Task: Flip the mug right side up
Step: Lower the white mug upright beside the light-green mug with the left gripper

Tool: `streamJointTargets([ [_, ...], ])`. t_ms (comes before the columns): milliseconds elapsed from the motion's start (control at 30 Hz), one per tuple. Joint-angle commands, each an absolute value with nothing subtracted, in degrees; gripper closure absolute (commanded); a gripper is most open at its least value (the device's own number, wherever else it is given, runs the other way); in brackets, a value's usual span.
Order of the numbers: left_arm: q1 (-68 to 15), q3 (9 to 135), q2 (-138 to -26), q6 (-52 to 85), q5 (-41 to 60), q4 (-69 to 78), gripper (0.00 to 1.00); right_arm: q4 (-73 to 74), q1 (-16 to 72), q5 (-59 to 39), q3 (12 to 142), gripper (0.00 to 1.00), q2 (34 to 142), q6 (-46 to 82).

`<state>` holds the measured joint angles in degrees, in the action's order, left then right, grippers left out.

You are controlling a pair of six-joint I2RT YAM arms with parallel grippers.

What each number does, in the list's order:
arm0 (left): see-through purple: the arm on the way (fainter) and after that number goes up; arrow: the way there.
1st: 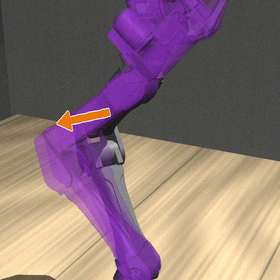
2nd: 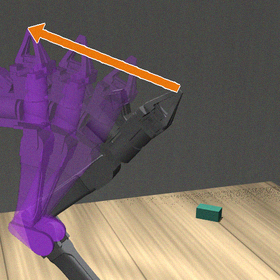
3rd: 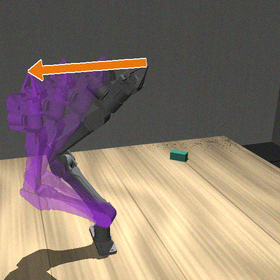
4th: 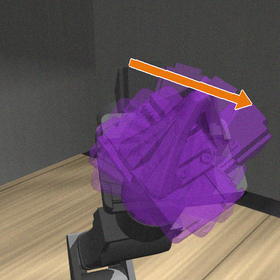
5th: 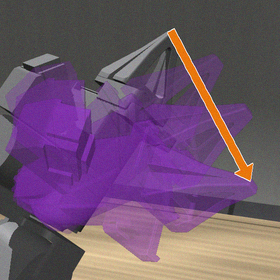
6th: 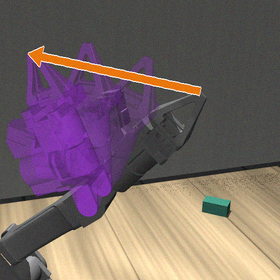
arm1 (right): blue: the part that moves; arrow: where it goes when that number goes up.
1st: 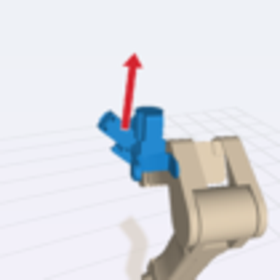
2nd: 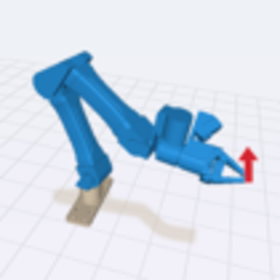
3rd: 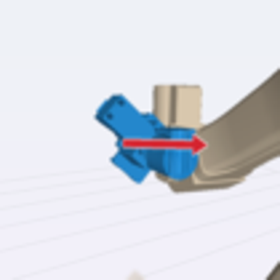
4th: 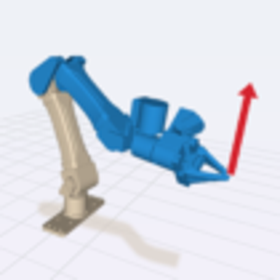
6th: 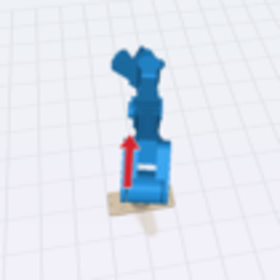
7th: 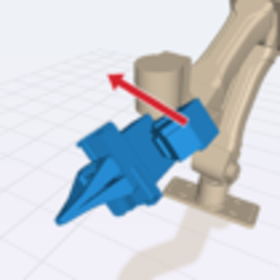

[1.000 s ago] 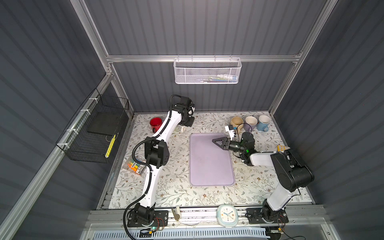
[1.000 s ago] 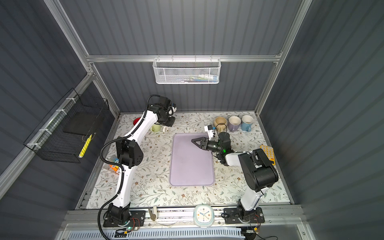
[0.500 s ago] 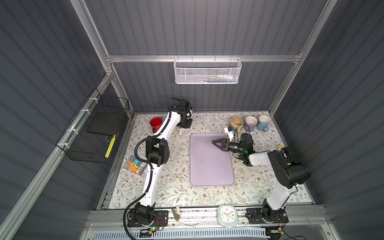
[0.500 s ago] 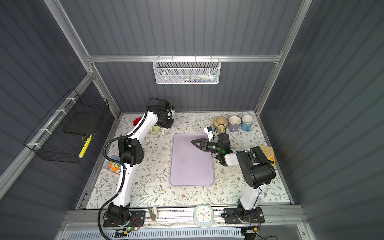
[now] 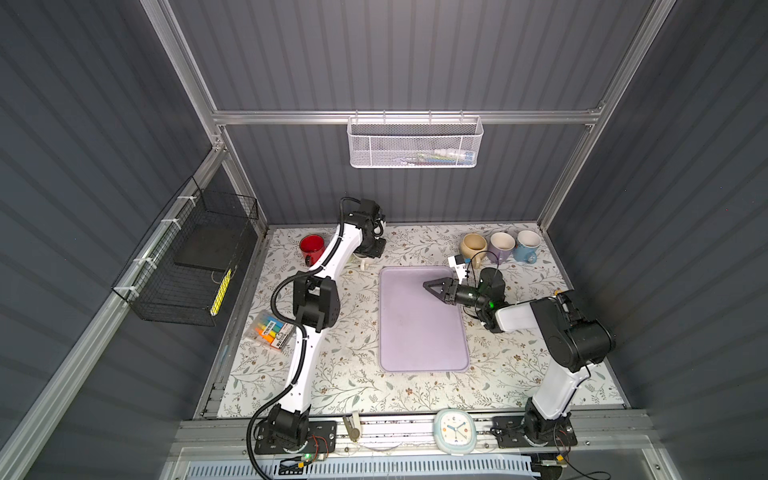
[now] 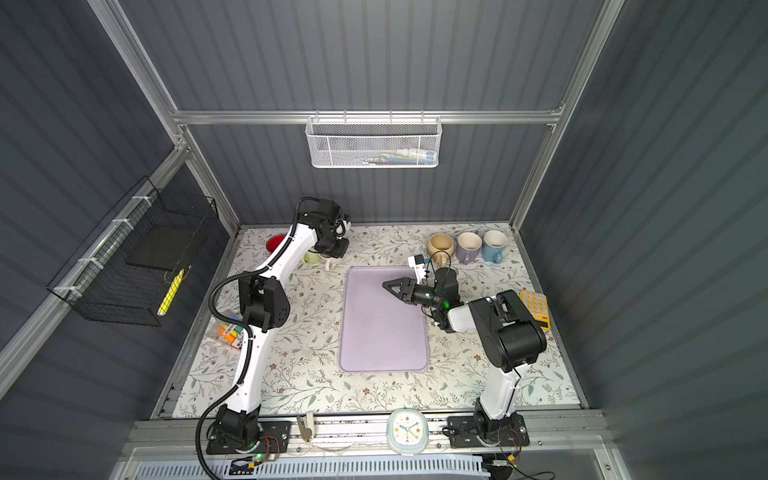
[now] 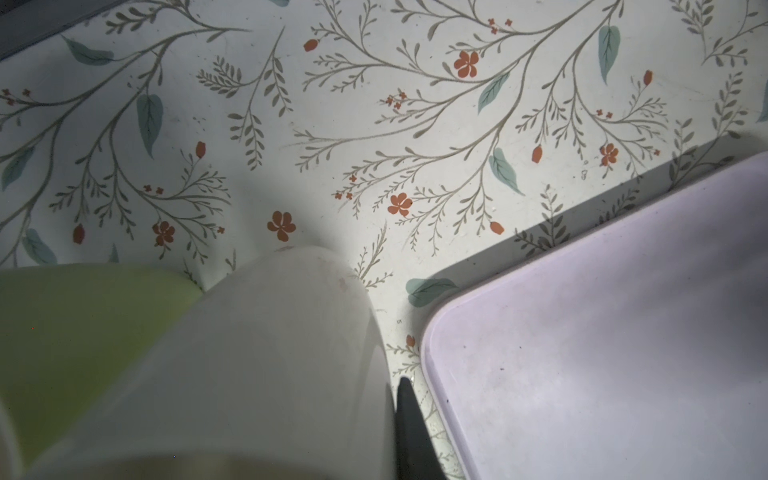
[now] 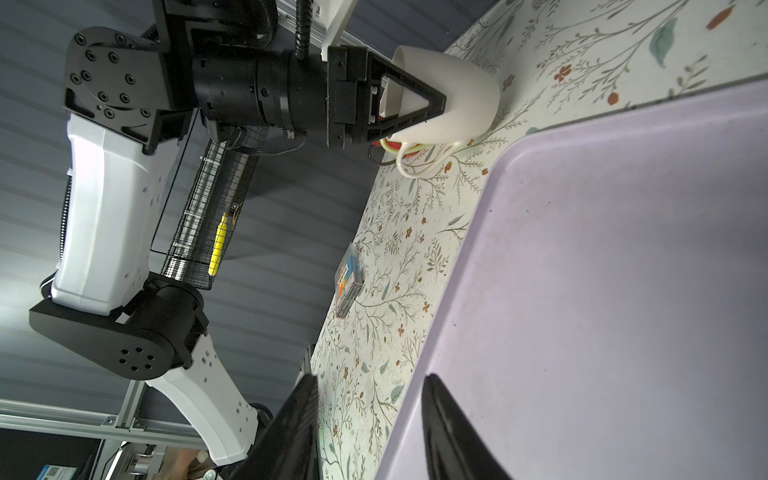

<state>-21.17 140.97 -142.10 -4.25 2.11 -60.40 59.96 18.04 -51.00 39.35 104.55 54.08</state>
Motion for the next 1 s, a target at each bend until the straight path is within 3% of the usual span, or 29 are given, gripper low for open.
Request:
streamJointTargets([
  [0,-20.8,143.5,-142.3,-4.3,3.0,-60.1,1.00,62.1,17.9,-51.4,40.3,0.56,105.7,54.9],
  [967,-20.9,144.2,-144.1,-3.9,3.0,-58.4,1.00,66.2,17.9,-51.3,39.4,0.56,108.5,56.4],
])
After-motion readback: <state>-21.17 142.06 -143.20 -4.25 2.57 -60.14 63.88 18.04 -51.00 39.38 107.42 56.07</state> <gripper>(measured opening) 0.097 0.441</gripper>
